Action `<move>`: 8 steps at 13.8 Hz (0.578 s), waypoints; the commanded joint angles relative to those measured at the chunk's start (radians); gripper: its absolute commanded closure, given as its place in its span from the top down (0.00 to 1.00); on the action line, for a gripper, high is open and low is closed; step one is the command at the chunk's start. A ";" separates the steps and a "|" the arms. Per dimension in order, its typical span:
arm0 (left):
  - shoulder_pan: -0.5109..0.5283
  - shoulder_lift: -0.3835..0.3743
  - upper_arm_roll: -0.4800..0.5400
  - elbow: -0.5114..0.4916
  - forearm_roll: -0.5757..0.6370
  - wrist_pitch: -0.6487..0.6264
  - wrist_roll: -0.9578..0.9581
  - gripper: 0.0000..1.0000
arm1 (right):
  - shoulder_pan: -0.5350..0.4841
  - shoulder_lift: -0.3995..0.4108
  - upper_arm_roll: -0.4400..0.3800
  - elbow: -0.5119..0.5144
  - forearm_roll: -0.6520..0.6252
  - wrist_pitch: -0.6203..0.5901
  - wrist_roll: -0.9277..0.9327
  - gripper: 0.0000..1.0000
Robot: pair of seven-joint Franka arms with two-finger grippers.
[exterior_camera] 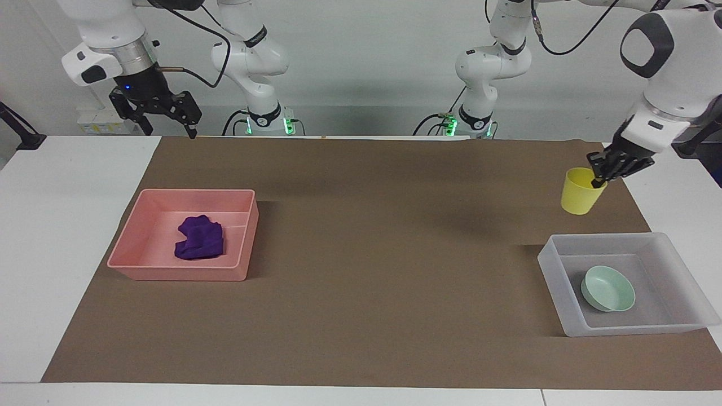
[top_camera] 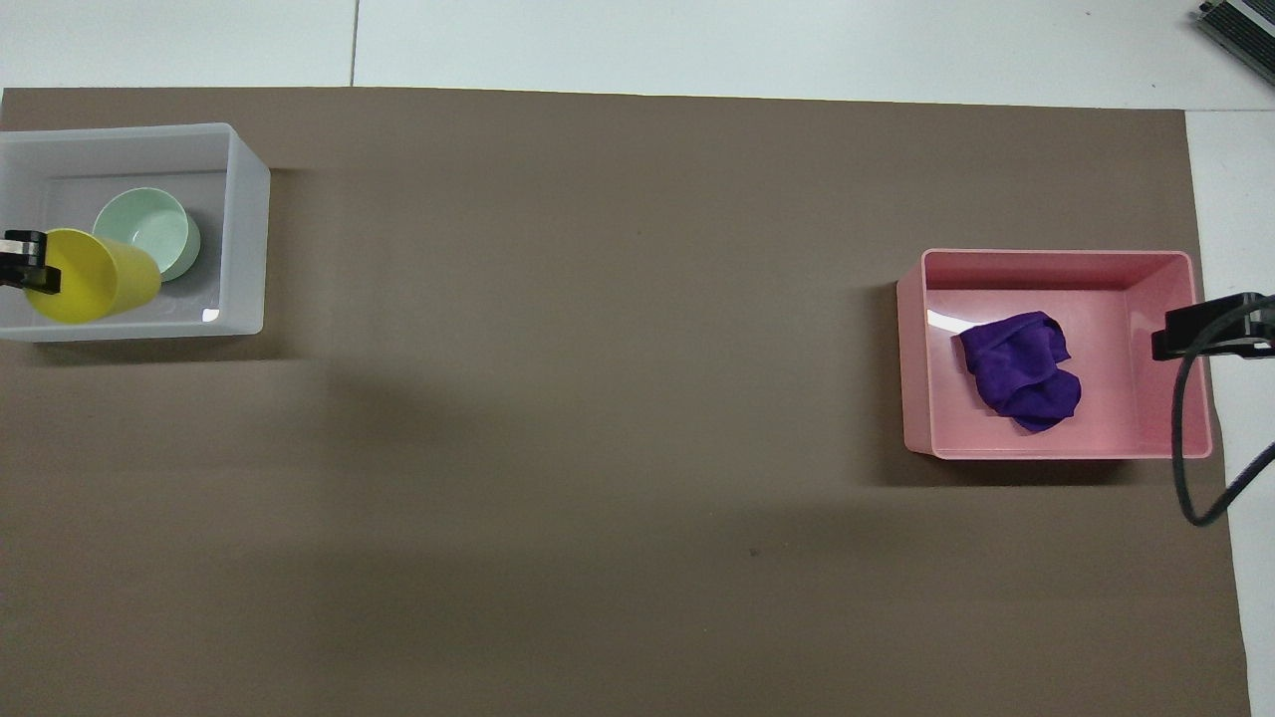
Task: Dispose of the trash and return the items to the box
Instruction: 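Lift the yellow cup with the left gripper into the clear box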
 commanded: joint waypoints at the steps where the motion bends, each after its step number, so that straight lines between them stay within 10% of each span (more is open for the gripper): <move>1: 0.054 0.116 -0.012 0.059 0.036 0.107 0.035 0.00 | -0.021 -0.005 0.017 -0.005 -0.001 0.003 -0.011 1.00; 8: 0.103 0.318 -0.006 0.061 0.089 0.418 0.163 0.00 | -0.021 -0.005 0.017 -0.005 -0.001 0.004 -0.014 1.00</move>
